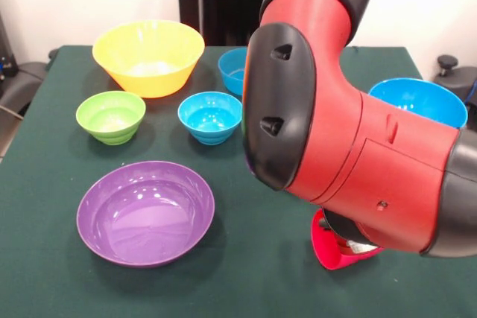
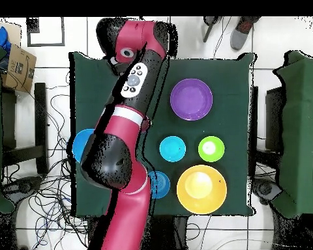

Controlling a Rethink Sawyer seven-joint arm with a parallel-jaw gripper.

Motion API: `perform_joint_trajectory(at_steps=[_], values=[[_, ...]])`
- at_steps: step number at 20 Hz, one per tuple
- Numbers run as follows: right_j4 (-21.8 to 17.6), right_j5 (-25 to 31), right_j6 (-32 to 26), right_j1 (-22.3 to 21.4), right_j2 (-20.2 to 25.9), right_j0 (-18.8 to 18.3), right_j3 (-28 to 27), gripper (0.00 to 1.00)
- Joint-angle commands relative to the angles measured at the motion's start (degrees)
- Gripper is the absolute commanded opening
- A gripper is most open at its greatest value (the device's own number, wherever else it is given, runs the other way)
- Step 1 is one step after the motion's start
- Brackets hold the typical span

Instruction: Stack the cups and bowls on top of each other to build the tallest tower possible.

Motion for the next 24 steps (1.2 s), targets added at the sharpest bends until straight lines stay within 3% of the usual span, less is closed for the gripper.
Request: perform_joint_trajectory(at_steps=[1,11,24], values=[[3.37,1.64,-12.23,0.55,0.77,-0.58,-2.79,1.0],[9.06,2.7,-10.24,0.54,2.31,-1.3,-3.07,1.0],[16.29,4.72,-5.28,-0.58,-0.99,-2.85,-3.2,1.0]])
